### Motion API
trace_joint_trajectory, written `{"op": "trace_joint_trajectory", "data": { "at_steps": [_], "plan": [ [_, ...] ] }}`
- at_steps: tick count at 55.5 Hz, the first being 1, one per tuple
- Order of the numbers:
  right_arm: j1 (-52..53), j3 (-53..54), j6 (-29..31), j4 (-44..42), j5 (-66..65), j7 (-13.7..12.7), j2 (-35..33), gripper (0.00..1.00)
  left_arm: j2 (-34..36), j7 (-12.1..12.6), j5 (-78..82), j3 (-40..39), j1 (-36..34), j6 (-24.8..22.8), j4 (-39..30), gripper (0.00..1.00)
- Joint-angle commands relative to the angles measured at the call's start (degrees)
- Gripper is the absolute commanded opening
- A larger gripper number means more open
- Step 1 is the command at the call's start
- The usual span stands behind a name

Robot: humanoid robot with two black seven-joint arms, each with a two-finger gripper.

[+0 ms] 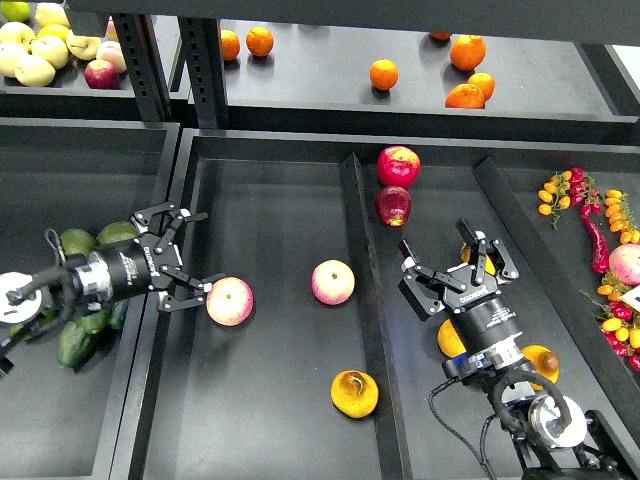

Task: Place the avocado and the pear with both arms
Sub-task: 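Withdraw the left gripper back over the middle bin, then move the right gripper toward the yellow pear in the middle bin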

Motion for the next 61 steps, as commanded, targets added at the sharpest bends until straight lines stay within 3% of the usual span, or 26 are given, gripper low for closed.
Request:
{"op": "trace_joint_trajectory", "data": {
  "at_steps": [1, 17, 28, 54, 61],
  "plan": [
    [-0.21, -0.22, 0.03, -0.06, -0.12, -0.01, 0.00, 0.99, -4.14, 0.00, 0.00, -4.48, 3.21, 0.01, -3.30, 0.99],
    [-0.30, -2.85, 0.03, -1.73, -0.30, -0.01, 0.00, 0.99, -12.05, 0.00, -0.08, -11.78, 10.59, 0.01, -10.33, 0.99],
    [0.23, -6.02, 0.03, -2.26, -0.74, -0.01, 0.00, 0.99, -12.15, 0.00, -0.08, -16.61, 16.48, 0.01, -16.57, 0.99],
    [8.22, -13.04, 0.03, -5.60, -6.63, -0.98, 0.00, 0.99, -12.15, 0.00, -0.17, -20.13, 23.16, 0.01, -19.39, 0.99],
    [11.30, -18.84, 0.03, -5.51, -6.72, -1.07, -5.26, 0.99, -12.15, 0.00, -0.26, -21.18, 23.51, 0.01, -19.57, 0.99]
  ]
}}
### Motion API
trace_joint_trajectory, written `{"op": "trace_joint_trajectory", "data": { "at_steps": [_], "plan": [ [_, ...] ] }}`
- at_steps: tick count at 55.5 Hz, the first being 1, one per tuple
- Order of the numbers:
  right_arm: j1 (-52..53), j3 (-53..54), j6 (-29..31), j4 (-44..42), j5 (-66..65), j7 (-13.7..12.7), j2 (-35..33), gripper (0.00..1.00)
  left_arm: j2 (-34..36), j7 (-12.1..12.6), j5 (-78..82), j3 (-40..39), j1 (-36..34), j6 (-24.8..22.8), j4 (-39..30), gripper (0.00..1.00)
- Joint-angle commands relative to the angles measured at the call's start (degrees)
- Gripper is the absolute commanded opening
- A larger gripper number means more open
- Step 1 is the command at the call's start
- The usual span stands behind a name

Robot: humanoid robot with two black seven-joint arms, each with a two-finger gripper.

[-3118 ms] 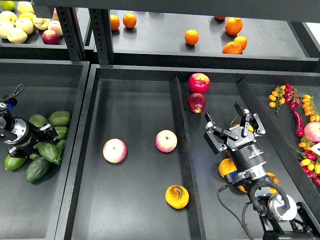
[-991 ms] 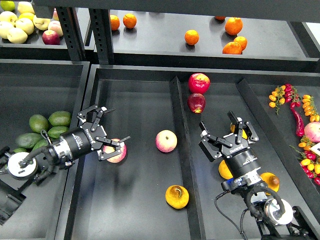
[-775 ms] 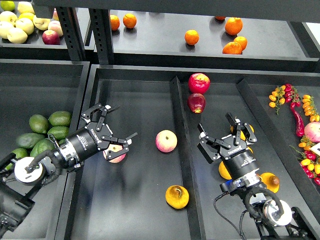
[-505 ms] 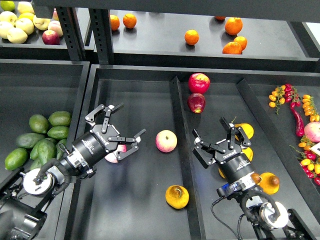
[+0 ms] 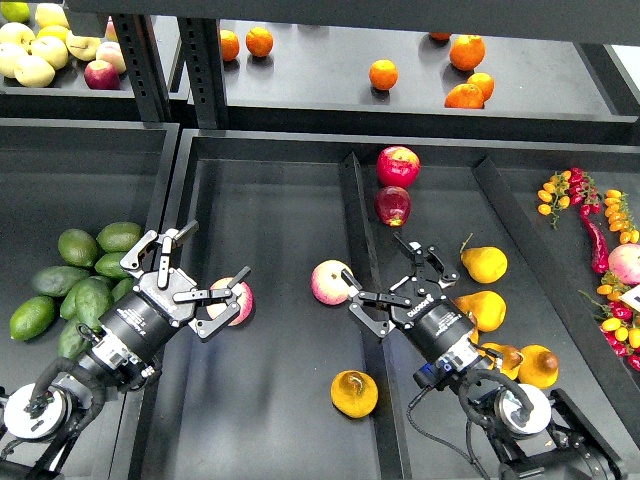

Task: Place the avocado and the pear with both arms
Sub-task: 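Move the right gripper toward the yellow pear in the middle bin, then close the right gripper on the yellow pear and lift it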

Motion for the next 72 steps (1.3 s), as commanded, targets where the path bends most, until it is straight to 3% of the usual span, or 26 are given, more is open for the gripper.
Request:
{"op": "trace_joint_trajectory", "data": {
  "at_steps": [1, 7, 12, 25, 55, 72],
  "plan": [
    [2.82, -5.29, 0.00, 0.06, -0.06, -0.03, -4.45, 0.99, 0.01, 0.00, -0.05, -0.89, 0.43, -0.01, -0.18, 0.99],
    [5.19, -9.77, 0.00, 0.06, -0.06, -1.00, -8.14, 0.99, 0.01, 0.00, -0.05, -1.15, 0.52, -0.01, -0.53, 0.99],
    [8.44, -15.22, 0.00, 0.06, -0.14, -4.13, -13.77, 0.99, 0.01, 0.00, -0.14, -1.24, 0.52, -0.01, -1.15, 0.99],
    [12.93, -22.78, 0.00, -0.20, -1.72, -4.13, -19.22, 0.99, 0.01, 0.00, -1.02, -1.76, 1.13, -0.01, -1.76, 0.99],
    [13.63, -29.46, 1.14, -7.32, -16.93, -4.13, -17.73, 1.00, 0.01, 0.00, -1.19, -2.73, 2.28, -0.01, -3.43, 0.99],
    [13.90, -31.22, 2.46, -13.38, -18.43, -4.13, -14.83, 0.99, 0.01, 0.00, -1.10, -2.65, 3.07, -0.01, -3.43, 0.99]
  ]
}}
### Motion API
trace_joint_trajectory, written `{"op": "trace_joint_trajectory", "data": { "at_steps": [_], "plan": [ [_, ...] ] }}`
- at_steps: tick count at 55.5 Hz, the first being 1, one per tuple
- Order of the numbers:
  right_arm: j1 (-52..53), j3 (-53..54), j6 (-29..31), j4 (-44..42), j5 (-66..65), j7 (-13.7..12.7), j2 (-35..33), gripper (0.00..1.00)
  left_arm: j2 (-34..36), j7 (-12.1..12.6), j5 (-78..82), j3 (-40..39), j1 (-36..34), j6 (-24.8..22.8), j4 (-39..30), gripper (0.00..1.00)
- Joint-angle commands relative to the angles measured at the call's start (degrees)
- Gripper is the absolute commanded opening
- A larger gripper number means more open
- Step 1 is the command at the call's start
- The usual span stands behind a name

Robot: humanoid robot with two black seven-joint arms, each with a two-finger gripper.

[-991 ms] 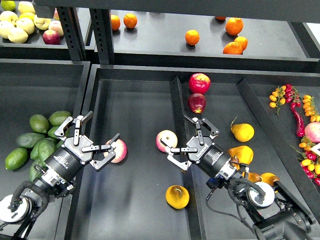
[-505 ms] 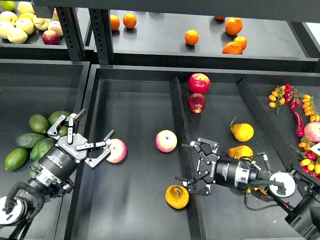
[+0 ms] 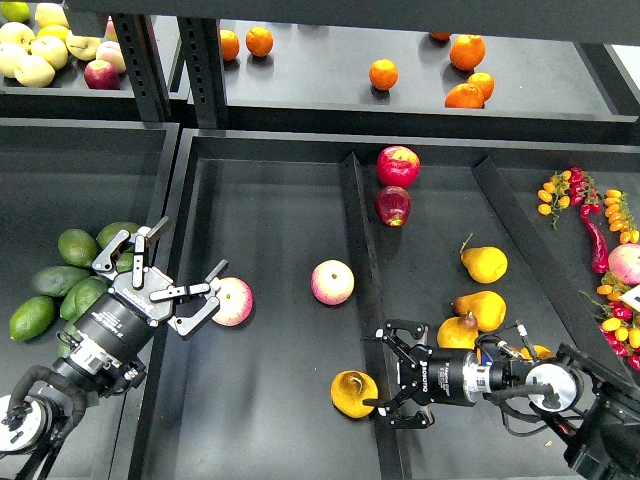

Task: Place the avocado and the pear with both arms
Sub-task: 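Close the right gripper on the yellow pear and lift it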

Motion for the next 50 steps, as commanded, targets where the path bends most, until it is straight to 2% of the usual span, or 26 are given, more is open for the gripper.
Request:
{"op": "trace_joint_trajectory", "data": {
  "at_steps": [1, 27, 47, 50],
  "plan": [
    [-0.02, -0.44, 0.11, -2.05, -0.03, 0.01, 1.41, 0.99, 0.00, 0.00, 0.02, 0.10, 0.32, 0.00, 0.00, 0.99],
    [0.07, -0.26, 1.34, -9.34, -2.67, 0.01, 6.42, 0.98, 0.00, 0.00, 0.02, 0.45, 0.58, 0.00, -2.20, 1.00],
    [0.07, 0.53, 1.34, -11.72, -3.46, 0.01, 8.00, 0.82, 0.00, 0.00, 0.02, 0.62, 1.29, 0.00, -2.64, 0.99],
    [0.07, 0.62, 1.26, -11.89, -3.37, 0.01, 8.00, 0.76, 0.00, 0.00, 0.02, 0.54, 1.29, 0.00, -2.64, 0.99]
  ]
}}
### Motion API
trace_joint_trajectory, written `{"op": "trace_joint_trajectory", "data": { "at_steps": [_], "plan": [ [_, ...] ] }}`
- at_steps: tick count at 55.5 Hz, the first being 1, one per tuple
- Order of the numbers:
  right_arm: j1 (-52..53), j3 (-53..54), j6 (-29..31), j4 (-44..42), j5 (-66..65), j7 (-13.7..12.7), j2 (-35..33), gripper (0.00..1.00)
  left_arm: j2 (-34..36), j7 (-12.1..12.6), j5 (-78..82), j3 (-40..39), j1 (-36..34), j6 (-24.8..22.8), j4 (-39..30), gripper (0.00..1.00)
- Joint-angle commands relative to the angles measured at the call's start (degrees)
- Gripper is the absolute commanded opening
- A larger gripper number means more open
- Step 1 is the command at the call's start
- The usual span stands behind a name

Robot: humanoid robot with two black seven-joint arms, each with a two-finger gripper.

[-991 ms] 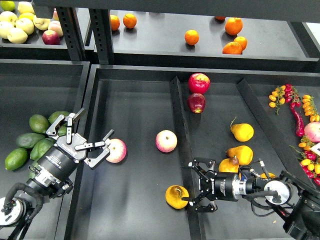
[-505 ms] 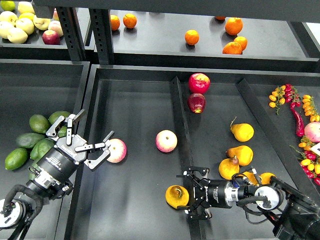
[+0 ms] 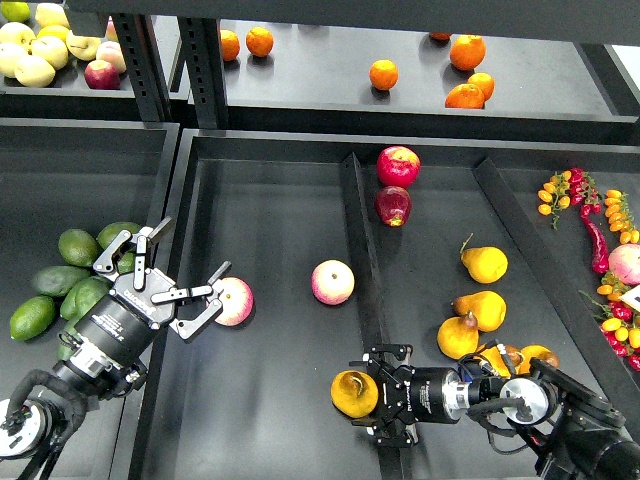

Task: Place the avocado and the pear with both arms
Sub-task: 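Close the right gripper on the yellow pear and lift it, then carry the pear into the pear bin and release it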

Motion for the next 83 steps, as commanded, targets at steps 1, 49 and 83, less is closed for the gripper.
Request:
{"op": "trace_joint_trajectory", "data": {
  "at_steps": [1, 49, 83],
  "plan": [
    [0.00, 0.12, -0.09, -0.33, 0.04, 0.00, 0.06, 0.75, 0.00, 0.00, 0.00, 0.03, 0.11, 0.02, -0.02, 0.99],
    [-0.18, 0.47, 0.66, -0.95, 0.04, 0.00, 0.86, 0.44, 0.00, 0.00, 0.00, 0.03, 0.99, 0.02, -0.28, 0.99],
    [0.61, 4.07, 0.66, 2.48, 0.92, 0.00, -0.37, 0.25, 0.00, 0.00, 0.00, 0.03, 0.99, 0.02, -0.28, 0.99]
  ]
}}
